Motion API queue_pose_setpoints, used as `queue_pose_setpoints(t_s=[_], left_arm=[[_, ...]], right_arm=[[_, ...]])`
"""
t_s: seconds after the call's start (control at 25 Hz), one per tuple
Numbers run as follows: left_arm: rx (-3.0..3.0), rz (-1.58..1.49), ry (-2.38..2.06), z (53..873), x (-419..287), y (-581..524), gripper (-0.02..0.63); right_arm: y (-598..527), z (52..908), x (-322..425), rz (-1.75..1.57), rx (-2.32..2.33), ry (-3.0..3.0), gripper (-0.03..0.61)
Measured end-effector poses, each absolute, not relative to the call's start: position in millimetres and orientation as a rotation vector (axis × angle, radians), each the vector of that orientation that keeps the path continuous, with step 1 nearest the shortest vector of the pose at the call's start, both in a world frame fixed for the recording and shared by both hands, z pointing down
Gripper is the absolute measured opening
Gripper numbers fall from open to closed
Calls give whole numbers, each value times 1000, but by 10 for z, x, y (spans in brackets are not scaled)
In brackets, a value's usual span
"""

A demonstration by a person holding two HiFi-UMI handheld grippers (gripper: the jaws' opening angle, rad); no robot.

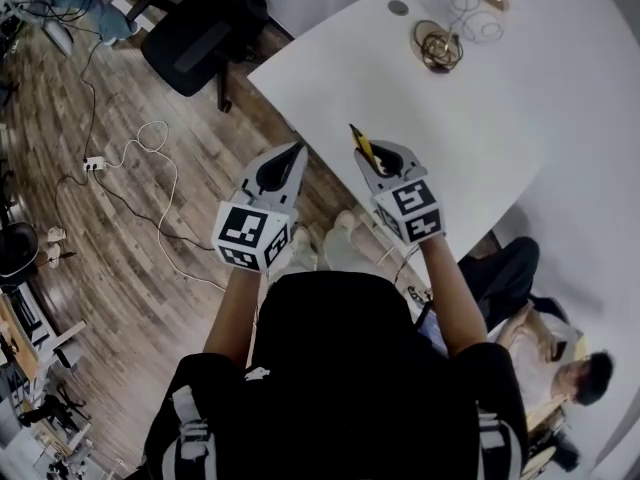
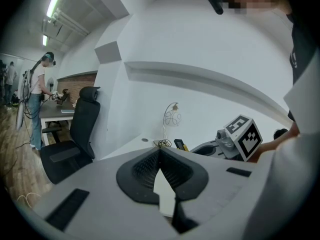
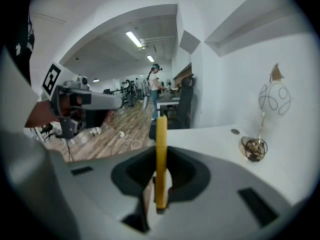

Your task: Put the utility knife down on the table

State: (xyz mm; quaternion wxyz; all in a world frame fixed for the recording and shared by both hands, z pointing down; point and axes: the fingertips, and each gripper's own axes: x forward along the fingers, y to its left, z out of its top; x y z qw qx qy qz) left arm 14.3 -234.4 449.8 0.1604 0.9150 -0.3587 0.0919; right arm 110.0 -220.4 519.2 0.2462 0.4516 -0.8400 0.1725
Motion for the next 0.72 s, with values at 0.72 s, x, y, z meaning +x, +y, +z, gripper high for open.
queue_pose_setpoints(t_s=[0.72], left_arm=[[2490,340,-1093,4964,126,-2472,20]], right_arm=[[-2363,6195,1191,458,902,-2112,81]])
